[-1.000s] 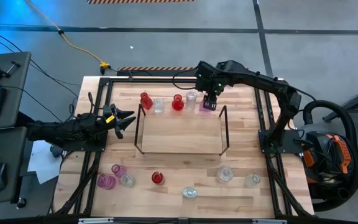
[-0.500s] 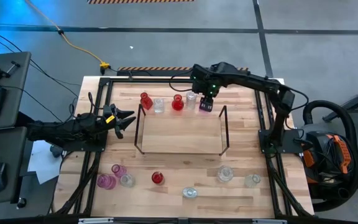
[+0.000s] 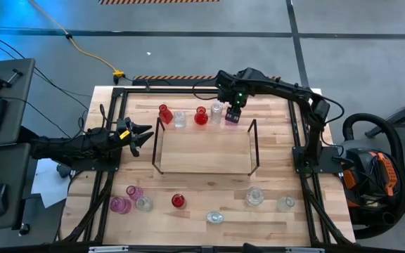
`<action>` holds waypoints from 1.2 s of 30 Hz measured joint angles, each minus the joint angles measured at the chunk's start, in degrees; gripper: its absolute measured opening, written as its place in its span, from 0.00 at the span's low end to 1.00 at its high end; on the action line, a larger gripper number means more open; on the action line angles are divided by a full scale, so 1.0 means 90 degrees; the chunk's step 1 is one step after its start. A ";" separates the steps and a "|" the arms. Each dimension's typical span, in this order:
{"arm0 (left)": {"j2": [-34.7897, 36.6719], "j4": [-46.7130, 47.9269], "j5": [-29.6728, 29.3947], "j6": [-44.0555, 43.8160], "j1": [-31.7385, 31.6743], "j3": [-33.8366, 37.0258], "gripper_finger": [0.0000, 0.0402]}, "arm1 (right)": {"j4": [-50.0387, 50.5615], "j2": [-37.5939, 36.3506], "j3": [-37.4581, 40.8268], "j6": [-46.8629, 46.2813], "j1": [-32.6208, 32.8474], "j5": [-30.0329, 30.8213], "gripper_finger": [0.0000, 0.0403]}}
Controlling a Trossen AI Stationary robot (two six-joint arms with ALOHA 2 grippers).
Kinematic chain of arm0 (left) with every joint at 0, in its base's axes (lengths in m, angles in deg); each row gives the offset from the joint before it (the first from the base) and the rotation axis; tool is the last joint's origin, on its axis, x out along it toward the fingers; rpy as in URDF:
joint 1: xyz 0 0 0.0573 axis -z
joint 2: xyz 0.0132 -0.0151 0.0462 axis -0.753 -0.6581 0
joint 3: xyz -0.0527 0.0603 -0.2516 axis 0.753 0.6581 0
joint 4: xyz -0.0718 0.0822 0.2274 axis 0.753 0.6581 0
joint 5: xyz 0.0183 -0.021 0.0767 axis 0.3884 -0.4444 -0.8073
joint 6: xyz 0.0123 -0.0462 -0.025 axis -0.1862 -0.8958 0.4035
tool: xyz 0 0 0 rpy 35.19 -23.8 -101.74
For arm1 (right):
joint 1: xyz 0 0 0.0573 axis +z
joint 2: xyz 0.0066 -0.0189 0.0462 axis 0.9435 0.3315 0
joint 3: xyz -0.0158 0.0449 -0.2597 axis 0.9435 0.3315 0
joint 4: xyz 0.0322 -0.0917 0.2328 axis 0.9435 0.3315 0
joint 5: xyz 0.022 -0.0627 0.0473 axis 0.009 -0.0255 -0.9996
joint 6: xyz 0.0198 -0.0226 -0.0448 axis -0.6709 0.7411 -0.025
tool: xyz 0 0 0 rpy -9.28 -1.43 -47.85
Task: Sort vases onto shelf
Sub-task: Put the pink transparent vase on the shelf
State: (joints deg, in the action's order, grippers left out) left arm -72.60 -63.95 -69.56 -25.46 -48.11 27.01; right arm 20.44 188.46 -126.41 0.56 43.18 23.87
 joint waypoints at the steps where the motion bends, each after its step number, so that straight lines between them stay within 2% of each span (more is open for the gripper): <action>1: 0.0000 -0.0002 0.0000 0.0000 0.0001 0.0000 0.39 | -0.0002 -0.0004 0.0000 0.0005 0.0002 -0.0032 0.48; 23: 0.0000 -0.0002 -0.0001 0.0000 0.0001 0.0000 0.39 | 0.0075 0.0261 -0.0012 -0.0059 -0.0005 -0.0010 0.47; 27: 0.0000 -0.0002 0.0000 0.0000 0.0000 -0.0002 0.39 | 0.0183 0.0266 -0.0012 -0.0046 -0.0005 0.0187 0.37; 34: 0.0000 0.0000 -0.0001 0.0001 0.0001 0.0000 0.39 | 0.0202 0.0265 -0.0012 -0.0032 -0.0005 0.0263 0.09; 36: 0.0000 0.0000 -0.0002 0.0002 0.0002 0.0000 0.39 | 0.0212 0.0263 -0.0012 -0.0024 0.0002 0.0343 0.03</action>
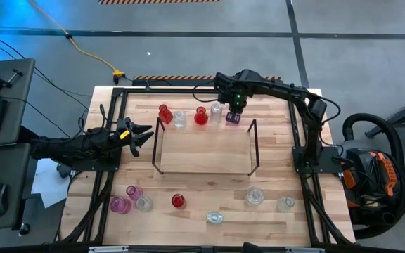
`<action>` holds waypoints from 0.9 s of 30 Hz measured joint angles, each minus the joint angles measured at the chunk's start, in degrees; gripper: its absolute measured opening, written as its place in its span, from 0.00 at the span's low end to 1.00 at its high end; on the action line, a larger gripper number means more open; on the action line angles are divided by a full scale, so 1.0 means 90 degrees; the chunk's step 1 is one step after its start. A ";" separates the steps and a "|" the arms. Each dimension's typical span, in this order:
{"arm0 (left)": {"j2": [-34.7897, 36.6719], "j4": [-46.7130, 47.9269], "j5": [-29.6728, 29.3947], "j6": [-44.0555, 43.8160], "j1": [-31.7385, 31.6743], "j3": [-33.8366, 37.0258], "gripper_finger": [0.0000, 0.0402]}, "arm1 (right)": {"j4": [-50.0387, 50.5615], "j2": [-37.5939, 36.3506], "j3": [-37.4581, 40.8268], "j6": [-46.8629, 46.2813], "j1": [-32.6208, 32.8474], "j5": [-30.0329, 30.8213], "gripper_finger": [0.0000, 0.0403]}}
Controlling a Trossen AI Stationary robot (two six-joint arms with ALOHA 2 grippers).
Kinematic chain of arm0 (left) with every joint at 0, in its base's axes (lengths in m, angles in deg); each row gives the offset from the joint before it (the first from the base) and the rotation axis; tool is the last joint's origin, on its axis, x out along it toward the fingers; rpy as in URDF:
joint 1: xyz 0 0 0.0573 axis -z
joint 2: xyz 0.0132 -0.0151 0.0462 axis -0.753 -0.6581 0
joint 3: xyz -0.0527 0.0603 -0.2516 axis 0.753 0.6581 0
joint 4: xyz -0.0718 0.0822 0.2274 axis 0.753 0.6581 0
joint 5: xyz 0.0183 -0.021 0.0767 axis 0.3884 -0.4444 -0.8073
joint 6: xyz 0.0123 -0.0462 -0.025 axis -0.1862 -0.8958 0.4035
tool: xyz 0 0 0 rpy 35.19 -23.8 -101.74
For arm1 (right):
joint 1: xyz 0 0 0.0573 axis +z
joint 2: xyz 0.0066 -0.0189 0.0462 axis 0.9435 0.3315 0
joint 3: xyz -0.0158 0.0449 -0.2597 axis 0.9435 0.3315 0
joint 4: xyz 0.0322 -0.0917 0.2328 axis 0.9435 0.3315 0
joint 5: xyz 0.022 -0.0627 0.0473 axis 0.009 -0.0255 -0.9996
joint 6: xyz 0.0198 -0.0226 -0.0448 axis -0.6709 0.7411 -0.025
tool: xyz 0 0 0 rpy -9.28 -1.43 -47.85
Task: Sort vases onto shelf
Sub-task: Put the pink transparent vase on the shelf
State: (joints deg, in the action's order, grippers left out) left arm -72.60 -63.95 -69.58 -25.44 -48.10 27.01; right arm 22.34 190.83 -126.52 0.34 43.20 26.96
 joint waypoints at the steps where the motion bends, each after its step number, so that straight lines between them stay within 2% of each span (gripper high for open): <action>1: 0.0000 0.0000 0.0001 0.0000 -0.0001 0.0000 0.39 | 0.0005 0.0000 0.0000 -0.0002 0.0000 0.0016 0.03; 5: 0.0000 0.0000 0.0002 0.0000 -0.0001 0.0000 0.39 | 0.0024 0.0000 0.0000 -0.0019 0.0025 -0.0066 0.07; 10: 0.0000 0.0000 0.0000 -0.0002 -0.0002 -0.0002 0.39 | 0.0143 -0.0005 0.0000 0.0000 0.0125 0.0076 0.02; 15: 0.0000 -0.0001 0.0001 0.0000 -0.0001 0.0000 0.39 | 0.0418 -0.0019 -0.0047 -0.0034 0.0282 0.0291 0.03; 27: 0.0000 -0.0002 0.0002 0.0000 -0.0002 0.0000 0.39 | 0.1026 -0.0024 -0.1072 -0.0151 0.0763 0.0537 0.01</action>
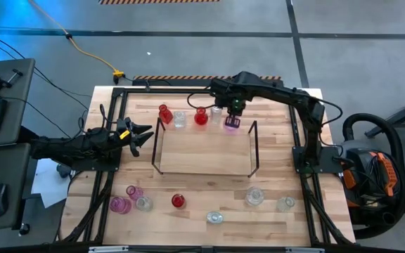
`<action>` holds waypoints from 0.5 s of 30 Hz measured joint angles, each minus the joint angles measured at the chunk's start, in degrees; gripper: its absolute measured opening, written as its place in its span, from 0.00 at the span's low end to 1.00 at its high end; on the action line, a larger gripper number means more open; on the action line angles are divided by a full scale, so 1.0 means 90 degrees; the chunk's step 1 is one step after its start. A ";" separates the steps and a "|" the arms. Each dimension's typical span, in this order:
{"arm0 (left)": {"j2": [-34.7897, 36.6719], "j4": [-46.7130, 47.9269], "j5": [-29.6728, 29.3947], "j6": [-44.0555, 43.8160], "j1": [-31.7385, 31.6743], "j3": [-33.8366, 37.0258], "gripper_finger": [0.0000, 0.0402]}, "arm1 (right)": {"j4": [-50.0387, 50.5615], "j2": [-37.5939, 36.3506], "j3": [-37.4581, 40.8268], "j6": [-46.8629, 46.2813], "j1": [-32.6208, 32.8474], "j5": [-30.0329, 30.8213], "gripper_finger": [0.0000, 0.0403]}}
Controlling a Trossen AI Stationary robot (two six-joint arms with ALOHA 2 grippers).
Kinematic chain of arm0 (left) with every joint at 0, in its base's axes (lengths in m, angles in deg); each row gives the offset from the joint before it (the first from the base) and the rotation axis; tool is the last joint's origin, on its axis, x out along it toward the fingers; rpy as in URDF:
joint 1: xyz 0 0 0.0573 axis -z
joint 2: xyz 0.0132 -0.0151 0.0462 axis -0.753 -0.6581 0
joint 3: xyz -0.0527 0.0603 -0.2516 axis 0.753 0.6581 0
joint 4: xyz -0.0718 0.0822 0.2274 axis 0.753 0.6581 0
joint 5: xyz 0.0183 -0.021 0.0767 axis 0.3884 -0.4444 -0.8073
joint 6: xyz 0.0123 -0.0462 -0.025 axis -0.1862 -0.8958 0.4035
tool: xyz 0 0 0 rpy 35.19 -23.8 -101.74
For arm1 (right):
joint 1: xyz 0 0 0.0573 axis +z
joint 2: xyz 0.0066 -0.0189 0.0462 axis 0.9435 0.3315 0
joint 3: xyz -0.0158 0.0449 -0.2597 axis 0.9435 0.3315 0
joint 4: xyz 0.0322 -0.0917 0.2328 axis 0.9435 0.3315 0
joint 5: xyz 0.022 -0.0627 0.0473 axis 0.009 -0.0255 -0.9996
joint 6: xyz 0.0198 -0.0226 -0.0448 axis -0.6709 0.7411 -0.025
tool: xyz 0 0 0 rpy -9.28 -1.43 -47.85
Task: Sort vases onto shelf
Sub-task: Put the pink transparent vase on the shelf
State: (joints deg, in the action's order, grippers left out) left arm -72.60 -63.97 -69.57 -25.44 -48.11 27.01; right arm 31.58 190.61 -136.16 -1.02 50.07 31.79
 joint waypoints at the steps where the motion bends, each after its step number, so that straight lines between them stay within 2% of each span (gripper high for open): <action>1: 0.0000 0.0002 -0.0002 0.0000 0.0002 0.0000 0.39 | 0.0054 0.0000 -0.0114 -0.0026 0.0039 0.0001 0.01; 8: 0.0000 0.0001 0.0001 0.0000 0.0001 -0.0001 0.39 | 0.0545 -0.0012 -0.0795 -0.0490 0.0502 0.0050 0.01; 15: 0.0000 0.0000 -0.0002 0.0000 0.0000 0.0000 0.39 | 0.0711 -0.0017 -0.0791 -0.0996 0.1312 -0.0025 0.01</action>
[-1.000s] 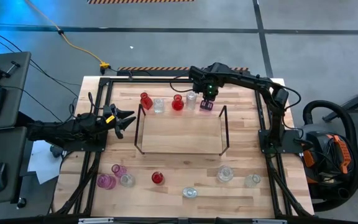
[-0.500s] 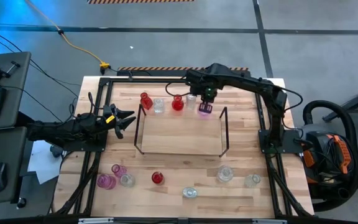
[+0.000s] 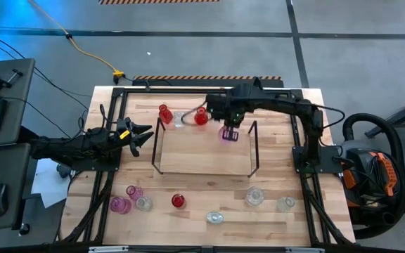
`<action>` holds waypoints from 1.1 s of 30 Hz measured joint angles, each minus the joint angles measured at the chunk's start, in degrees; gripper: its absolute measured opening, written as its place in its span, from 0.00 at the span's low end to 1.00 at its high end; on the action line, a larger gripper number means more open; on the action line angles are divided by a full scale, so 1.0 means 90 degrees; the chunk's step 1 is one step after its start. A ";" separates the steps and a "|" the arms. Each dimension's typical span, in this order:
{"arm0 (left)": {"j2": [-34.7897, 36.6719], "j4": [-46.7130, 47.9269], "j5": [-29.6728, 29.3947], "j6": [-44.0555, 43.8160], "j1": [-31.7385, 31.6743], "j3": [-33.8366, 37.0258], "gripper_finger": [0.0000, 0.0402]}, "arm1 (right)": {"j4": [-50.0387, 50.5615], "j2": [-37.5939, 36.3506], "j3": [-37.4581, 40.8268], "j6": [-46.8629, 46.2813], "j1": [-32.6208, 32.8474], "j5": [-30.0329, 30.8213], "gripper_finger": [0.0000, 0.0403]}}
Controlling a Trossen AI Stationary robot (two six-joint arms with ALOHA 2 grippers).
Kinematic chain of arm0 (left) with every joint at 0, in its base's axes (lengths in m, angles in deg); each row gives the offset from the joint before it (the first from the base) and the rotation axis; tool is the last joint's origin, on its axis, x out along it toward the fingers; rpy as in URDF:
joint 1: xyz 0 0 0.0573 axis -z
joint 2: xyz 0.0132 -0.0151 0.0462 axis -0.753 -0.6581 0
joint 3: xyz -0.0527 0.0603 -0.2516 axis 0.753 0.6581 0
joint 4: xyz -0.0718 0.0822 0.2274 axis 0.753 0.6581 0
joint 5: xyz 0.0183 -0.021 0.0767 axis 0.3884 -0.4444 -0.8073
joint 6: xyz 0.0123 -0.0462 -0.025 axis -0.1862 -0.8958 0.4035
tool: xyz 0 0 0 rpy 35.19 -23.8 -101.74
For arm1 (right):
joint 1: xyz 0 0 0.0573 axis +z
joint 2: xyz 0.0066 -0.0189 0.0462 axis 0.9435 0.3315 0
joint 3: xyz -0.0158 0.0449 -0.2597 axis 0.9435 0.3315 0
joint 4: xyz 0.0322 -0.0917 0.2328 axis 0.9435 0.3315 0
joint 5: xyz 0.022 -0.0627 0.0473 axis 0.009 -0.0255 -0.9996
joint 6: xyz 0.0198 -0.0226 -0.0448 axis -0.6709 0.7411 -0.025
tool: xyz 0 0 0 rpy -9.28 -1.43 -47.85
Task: Sort vases onto shelf
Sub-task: Put the pink transparent vase on the shelf
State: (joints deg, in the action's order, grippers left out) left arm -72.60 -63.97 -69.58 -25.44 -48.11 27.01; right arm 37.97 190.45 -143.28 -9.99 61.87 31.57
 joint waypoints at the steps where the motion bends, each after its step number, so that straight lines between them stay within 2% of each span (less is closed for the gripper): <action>1: 0.0000 0.0002 0.0002 0.0000 0.0002 0.0000 0.39 | 0.0020 0.0000 0.0004 -0.0042 0.0105 -0.0010 0.01; 6: 0.0000 0.0000 0.0001 -0.0002 0.0001 0.0000 0.39 | 0.0007 -0.0002 0.0005 -0.0400 0.0482 0.0292 0.01; 12: 0.0000 0.0002 0.0002 0.0000 0.0002 0.0000 0.39 | 0.0004 -0.0002 0.0005 -0.0599 0.0610 0.0577 0.01; 21: 0.0000 0.0000 0.0002 -0.0002 0.0000 0.0000 0.39 | 0.0002 -0.0091 0.0012 -0.0689 0.0602 0.0501 0.01; 27: 0.0000 0.0002 0.0000 0.0000 0.0001 -0.0001 0.39 | -0.0034 -0.1056 0.0188 -0.1081 0.0558 0.0745 0.01; 33: 0.0000 0.0002 0.0000 -0.0002 0.0001 0.0000 0.39 | 0.0032 -0.2575 0.1726 -0.1972 0.0558 0.1195 0.01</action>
State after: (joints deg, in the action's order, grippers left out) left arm -72.60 -63.95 -69.58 -25.46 -48.11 27.01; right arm 38.26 167.28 -127.75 -27.73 66.89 42.32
